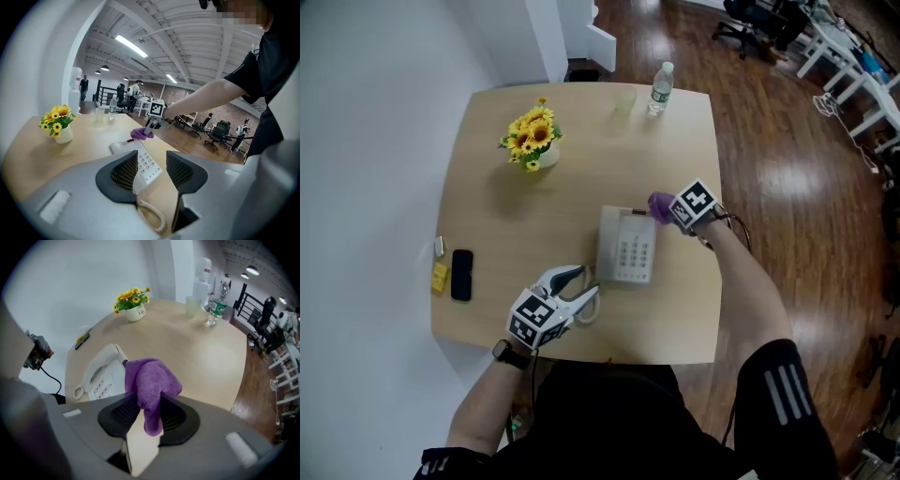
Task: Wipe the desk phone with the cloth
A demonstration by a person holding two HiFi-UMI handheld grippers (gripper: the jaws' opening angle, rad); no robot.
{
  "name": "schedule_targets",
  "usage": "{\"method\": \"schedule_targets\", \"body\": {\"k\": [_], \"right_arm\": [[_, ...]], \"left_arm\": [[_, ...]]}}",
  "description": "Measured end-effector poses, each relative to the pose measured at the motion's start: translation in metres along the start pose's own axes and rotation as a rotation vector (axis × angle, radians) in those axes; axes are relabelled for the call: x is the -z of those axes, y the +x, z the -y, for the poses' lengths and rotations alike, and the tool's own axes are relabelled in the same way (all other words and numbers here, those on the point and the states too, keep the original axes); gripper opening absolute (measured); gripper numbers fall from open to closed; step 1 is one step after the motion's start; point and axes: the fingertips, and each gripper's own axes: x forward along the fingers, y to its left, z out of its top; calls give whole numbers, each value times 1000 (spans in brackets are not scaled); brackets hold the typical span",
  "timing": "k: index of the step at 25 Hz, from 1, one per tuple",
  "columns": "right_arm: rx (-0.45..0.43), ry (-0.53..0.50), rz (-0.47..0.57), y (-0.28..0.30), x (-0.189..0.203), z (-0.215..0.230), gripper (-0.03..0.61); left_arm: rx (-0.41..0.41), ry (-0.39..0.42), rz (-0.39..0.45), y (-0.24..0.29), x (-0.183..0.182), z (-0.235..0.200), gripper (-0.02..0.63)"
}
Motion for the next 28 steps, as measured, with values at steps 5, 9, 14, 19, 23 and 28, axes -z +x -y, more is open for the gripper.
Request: {"method": "schedule_targets", "body": {"k": [5,9,14,19,23,28], "right_arm": [[-75,131,93,7,2,-12,127],[-95,236,153,15,7,-21,127],[-100,266,153,24,34,-37,126],[-125,281,165,31,54,-59,126],[-140,261,143,36,79,-83,126],[-124,181,103,44,109,-115,126]], "left_arm": [[-3,-3,-10,-4,7,2,184],[-4,-3,-17,-6,9,3,184],[1,2,-10,-6,9,5,184],[14,11,-9,-4,9,8,184],[26,15,-5,-1,7,12,184],[41,21,-1,2,5,16,184]]}}
